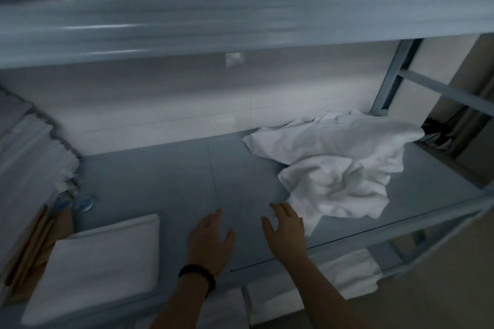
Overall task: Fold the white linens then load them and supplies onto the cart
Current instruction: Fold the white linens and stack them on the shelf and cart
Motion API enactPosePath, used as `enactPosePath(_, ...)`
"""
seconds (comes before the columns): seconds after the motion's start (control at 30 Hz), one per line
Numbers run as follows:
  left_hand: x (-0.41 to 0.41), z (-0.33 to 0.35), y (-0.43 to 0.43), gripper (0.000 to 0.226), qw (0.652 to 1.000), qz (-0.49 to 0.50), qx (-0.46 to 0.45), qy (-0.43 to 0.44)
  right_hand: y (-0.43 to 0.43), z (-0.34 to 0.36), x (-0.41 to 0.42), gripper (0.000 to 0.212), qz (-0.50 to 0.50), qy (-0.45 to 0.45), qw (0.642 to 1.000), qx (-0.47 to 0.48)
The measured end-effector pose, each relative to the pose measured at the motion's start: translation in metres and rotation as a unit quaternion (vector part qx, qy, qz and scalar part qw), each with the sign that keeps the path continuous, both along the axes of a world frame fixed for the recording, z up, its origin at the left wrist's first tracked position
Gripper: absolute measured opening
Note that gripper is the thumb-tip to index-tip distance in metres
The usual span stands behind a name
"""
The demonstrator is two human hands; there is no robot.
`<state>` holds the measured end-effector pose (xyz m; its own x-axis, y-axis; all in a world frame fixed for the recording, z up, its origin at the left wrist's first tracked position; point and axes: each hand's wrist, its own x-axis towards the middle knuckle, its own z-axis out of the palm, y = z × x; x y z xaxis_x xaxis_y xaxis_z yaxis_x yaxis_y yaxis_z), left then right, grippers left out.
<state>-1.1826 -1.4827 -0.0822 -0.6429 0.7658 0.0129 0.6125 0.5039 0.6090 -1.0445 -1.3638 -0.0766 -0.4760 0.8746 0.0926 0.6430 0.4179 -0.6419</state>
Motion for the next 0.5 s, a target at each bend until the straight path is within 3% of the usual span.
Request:
enactPosePath(0.3, 0.116, -0.012, 0.103, 0.064, 1.0, -0.004, -0.001, -0.012, 0.107, -0.006, 0.111, 0.047, 0.014, -0.018, 1.0, 0.011)
enactPosePath(0.5, 0.162, -0.017, 0.159, 0.066, 0.999, 0.002, -0.021, 0.044, 0.165, -0.007, 0.159, 0.052, 0.034, -0.041, 0.998, 0.028)
